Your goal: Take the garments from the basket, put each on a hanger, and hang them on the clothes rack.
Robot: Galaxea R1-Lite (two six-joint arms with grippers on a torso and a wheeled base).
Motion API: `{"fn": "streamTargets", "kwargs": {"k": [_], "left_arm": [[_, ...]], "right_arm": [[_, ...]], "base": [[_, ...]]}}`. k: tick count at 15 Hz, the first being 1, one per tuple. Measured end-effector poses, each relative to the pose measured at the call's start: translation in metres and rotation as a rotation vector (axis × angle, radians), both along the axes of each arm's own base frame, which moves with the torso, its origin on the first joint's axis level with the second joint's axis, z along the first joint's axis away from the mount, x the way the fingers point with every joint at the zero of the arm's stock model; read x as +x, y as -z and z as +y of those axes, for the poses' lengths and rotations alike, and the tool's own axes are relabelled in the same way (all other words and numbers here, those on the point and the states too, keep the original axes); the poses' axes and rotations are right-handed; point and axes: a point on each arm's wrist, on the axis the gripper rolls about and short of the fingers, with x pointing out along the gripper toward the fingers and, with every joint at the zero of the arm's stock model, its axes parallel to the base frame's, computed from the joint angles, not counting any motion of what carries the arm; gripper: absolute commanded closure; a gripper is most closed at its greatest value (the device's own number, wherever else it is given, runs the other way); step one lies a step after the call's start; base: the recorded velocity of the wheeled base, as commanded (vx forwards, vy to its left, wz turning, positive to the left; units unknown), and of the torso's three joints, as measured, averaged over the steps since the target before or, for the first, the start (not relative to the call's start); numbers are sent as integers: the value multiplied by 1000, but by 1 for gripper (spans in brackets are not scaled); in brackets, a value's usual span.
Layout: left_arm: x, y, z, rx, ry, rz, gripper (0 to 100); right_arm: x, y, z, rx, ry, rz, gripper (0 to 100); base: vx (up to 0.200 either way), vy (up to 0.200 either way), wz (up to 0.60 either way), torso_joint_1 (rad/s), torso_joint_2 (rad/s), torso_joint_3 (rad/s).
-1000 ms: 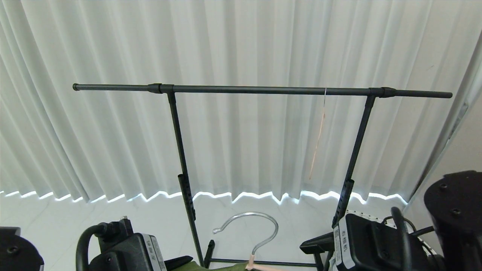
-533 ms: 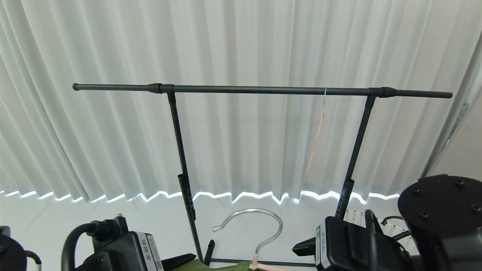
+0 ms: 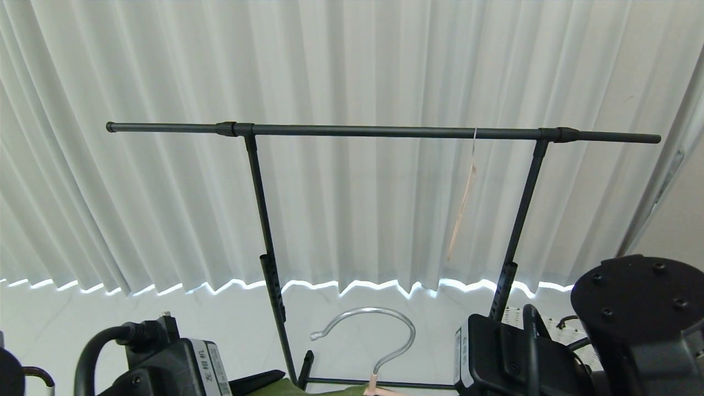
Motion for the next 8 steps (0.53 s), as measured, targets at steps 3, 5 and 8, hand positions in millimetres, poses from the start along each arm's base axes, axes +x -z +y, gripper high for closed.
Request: {"fn": "streamTargets", "kwargs": {"k": [3, 5, 8], "left_arm": [[-2, -1, 2, -6, 3, -8, 0], [-3, -2, 3, -13, 8, -12, 0], [0, -3, 4, -23, -23, -11, 0]], "right_arm": [[1, -2, 1, 20, -1, -11, 100], [0, -3, 0, 22, 2, -15, 100], [0, -7, -4, 24, 58, -58, 100]], "base": [[0, 0, 0, 0, 0, 0], [0, 0, 0, 0, 0, 0], [0, 0, 0, 0, 0, 0]]}}
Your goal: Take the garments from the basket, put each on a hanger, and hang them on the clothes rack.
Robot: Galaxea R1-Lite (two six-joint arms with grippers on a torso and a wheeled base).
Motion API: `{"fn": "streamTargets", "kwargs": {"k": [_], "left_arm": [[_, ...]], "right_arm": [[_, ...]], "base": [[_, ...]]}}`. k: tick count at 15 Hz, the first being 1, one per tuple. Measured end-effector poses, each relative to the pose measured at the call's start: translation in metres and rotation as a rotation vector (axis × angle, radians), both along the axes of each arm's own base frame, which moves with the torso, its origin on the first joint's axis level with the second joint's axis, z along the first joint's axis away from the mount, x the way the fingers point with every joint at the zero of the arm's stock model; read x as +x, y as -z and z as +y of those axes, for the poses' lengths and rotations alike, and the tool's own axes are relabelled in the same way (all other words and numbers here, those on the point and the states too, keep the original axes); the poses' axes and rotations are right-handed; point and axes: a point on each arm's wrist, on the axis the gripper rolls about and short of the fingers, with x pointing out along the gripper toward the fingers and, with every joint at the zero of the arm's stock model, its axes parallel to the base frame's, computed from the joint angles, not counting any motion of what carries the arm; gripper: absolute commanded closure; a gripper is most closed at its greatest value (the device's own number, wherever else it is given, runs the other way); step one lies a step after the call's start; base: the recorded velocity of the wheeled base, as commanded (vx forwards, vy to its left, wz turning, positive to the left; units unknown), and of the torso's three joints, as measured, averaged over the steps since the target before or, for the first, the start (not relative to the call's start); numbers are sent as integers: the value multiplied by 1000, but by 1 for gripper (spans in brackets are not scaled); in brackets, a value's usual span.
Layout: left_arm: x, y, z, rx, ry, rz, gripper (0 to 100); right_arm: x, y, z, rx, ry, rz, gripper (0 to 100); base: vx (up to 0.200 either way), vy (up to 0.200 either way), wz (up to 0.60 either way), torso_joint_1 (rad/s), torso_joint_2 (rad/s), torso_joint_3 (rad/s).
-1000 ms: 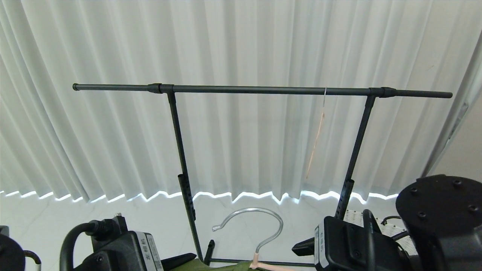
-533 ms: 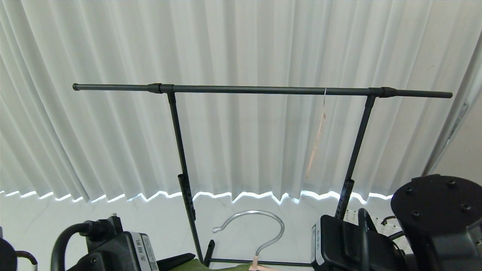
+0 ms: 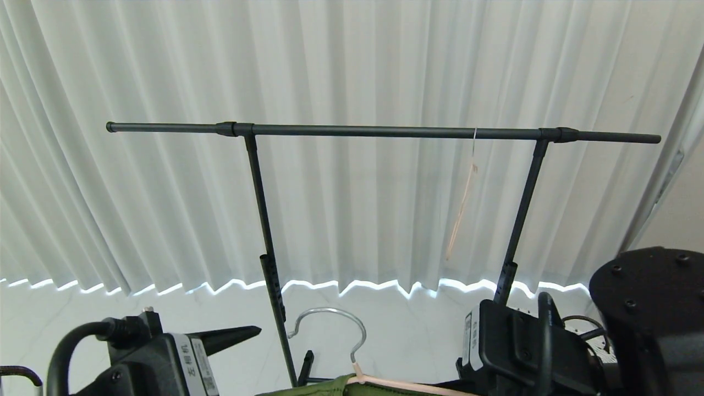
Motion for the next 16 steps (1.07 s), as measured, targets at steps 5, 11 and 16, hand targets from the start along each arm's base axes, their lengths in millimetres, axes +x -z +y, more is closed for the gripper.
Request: {"fn": "streamTargets", "kwargs": {"k": [5, 11, 16], "left_arm": [[10, 3, 12, -18, -103, -17, 0], [18, 35, 46, 58, -320, 52, 0], [29, 48, 56, 38, -331, 174, 0]], "right_arm": [[6, -12, -18, 44, 82, -35, 100], [6, -32, -41, 131, 129, -80, 100], [-7, -48, -45, 238, 82, -121, 100]], "base": [[0, 0, 0, 0, 0, 0], [0, 0, 0, 0, 0, 0], [0, 0, 0, 0, 0, 0]]}}
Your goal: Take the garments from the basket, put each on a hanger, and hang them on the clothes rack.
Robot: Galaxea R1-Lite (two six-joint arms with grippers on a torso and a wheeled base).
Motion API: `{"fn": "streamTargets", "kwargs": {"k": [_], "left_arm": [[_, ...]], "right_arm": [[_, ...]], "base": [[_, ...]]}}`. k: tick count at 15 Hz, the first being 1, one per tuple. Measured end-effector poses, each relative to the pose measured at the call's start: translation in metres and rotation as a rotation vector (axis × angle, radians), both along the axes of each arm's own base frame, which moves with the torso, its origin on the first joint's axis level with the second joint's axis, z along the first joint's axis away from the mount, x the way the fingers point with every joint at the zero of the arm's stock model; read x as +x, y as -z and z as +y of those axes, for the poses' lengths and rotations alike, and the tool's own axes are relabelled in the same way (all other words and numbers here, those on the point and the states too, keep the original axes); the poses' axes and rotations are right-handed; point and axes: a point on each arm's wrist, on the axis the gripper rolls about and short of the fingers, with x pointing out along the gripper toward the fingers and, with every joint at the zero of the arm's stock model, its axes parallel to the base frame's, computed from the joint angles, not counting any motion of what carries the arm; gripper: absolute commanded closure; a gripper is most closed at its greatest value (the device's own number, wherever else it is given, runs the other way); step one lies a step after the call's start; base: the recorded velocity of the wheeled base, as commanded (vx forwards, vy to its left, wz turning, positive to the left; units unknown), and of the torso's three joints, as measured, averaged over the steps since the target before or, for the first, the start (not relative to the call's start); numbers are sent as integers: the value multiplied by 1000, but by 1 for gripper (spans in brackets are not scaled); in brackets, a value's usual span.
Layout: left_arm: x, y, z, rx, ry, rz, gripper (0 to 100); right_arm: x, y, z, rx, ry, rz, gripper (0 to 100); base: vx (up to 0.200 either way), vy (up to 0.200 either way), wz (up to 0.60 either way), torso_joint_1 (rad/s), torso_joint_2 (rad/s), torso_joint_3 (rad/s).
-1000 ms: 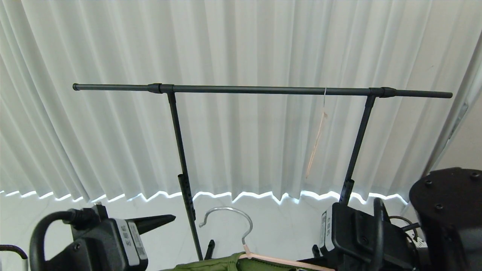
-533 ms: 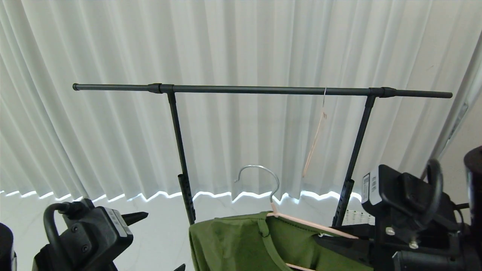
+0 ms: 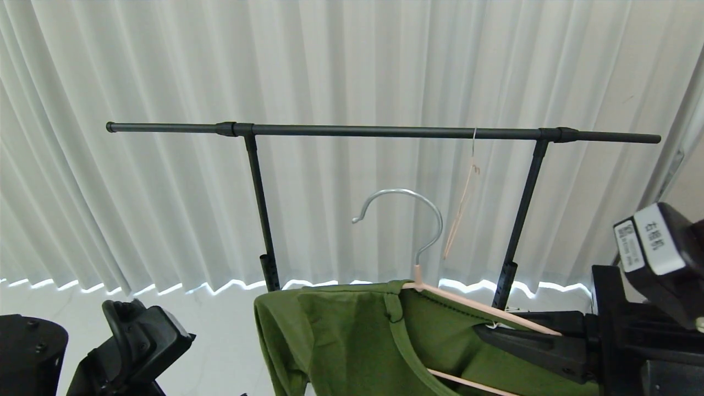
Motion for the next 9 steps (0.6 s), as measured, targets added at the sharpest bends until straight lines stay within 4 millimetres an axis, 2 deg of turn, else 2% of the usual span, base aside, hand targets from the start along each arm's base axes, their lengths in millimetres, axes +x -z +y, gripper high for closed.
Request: {"fn": "streamTargets", "kwargs": {"k": [3, 4, 9], "left_arm": [[6, 2, 7, -9, -54, 21, 0], [8, 2, 10, -9, -81, 23, 100], [13, 0, 13, -40, -88, 27, 100]], "right_arm": [[-9, -3, 2, 16, -46, -8, 100], [-11, -3, 3, 17, -58, -8, 100], [-16, -5, 4, 24, -89, -14, 100]], "base": [[0, 0, 0, 0, 0, 0], [0, 0, 0, 0, 0, 0], [0, 0, 0, 0, 0, 0]]}}
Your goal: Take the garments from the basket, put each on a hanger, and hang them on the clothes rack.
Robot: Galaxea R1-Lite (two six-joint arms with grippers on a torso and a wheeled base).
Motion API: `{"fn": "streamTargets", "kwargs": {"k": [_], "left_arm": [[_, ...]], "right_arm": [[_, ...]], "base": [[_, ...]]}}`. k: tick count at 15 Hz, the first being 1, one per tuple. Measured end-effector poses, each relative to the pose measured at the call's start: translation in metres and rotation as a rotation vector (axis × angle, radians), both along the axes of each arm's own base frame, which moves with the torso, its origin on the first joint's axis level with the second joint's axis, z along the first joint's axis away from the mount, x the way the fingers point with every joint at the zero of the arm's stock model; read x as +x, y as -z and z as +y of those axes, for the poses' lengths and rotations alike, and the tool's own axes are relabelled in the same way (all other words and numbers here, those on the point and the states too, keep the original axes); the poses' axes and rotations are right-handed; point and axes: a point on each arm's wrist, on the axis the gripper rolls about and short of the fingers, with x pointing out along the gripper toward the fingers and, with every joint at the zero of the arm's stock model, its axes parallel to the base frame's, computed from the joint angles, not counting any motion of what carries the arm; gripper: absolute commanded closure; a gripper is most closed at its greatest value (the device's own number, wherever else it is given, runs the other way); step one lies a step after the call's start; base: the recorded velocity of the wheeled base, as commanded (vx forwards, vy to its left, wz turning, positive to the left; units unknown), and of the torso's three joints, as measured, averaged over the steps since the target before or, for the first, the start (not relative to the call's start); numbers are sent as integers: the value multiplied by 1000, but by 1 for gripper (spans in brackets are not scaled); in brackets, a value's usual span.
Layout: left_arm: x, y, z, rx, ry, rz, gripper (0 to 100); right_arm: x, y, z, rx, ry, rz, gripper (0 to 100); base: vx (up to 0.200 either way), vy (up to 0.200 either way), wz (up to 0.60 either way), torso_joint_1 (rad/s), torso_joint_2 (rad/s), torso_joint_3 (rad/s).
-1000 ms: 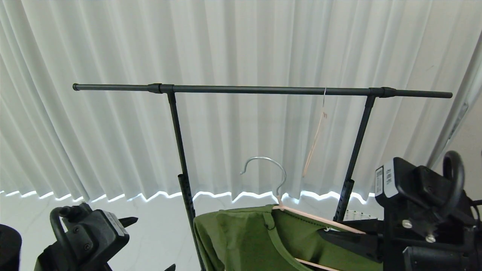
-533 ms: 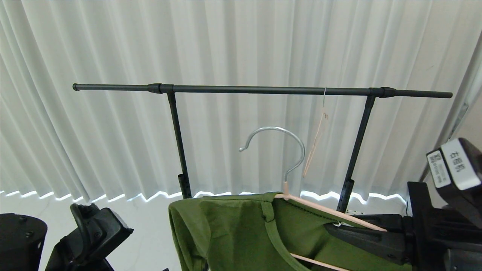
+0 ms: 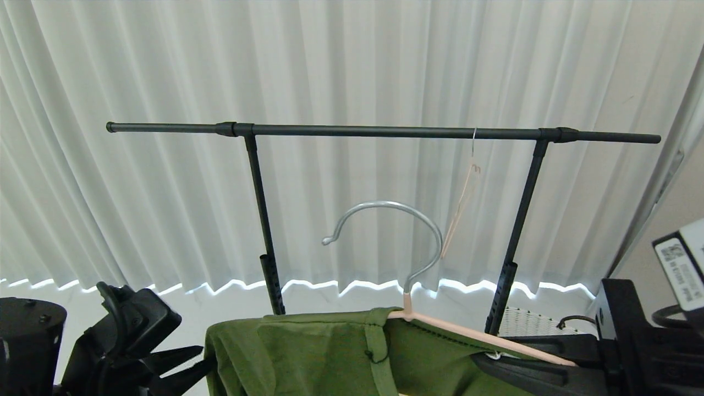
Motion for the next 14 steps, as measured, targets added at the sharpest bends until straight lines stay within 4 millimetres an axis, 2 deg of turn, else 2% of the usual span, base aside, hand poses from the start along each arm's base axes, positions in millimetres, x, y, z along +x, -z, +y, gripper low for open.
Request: {"fn": "streamTargets", "kwargs": {"k": [4, 9, 12, 13, 14], "left_arm": [[3, -1, 2, -10, -17, -5, 100], [7, 9, 29, 75, -285, 16, 100], [5, 13, 36, 97, -334, 28, 100], [4, 13, 36, 107, -322, 20, 0], [4, 12, 36, 111, -313, 12, 0]], "right_arm": [[-2, 0, -1, -1, 0, -1, 100], [-1, -1, -5, 5, 42, -9, 100], [1, -2, -7, 10, 56, -12, 100], [1, -2, -8, 11, 60, -12, 100], [1, -3, -8, 13, 61, -13, 100]], "base": [[0, 0, 0, 0, 0, 0], [0, 0, 0, 0, 0, 0], [0, 0, 0, 0, 0, 0], [0, 0, 0, 0, 0, 0], [0, 0, 0, 0, 0, 0]]}}
